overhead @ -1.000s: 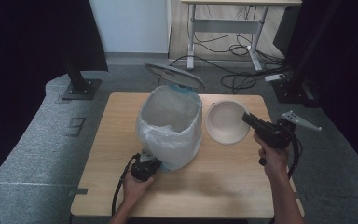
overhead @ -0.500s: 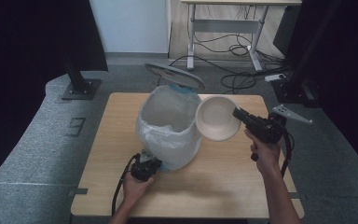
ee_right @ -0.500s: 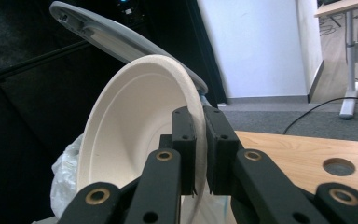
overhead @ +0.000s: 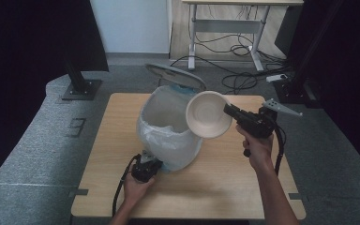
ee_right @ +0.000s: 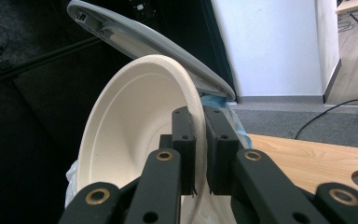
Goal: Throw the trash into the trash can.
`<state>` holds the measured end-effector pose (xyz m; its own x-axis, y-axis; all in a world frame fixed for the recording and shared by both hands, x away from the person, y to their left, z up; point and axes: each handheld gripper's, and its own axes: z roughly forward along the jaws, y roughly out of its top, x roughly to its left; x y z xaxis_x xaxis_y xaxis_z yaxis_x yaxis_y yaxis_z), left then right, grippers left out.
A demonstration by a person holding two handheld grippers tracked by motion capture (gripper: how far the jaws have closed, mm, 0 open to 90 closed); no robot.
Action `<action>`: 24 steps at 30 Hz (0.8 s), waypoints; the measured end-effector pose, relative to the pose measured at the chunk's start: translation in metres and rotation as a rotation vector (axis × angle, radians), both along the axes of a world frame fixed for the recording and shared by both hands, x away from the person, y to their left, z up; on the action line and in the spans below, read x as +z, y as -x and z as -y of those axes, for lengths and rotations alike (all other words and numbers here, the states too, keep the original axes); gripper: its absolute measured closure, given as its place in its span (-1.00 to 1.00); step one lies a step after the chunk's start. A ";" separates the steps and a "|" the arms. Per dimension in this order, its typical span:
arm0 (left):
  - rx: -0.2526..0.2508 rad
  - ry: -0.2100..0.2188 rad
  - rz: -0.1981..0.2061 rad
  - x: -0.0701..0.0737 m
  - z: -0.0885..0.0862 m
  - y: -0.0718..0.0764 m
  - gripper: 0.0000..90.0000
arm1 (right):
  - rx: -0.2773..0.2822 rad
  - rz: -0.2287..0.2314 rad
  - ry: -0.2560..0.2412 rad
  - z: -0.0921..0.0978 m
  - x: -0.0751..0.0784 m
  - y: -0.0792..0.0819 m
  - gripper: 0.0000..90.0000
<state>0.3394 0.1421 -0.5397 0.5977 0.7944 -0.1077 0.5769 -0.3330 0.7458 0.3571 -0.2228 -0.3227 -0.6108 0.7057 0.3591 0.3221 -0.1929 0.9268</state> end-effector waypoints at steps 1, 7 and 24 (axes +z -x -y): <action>-0.001 -0.001 0.001 0.000 0.000 0.000 1.00 | 0.002 0.000 0.000 -0.001 0.000 -0.001 0.85; -0.001 0.001 0.000 0.000 0.000 0.000 1.00 | 0.020 -0.009 0.000 -0.012 0.003 -0.008 0.85; -0.002 0.003 -0.001 0.000 0.000 0.000 1.00 | 0.056 -0.001 0.015 -0.038 0.014 -0.019 0.85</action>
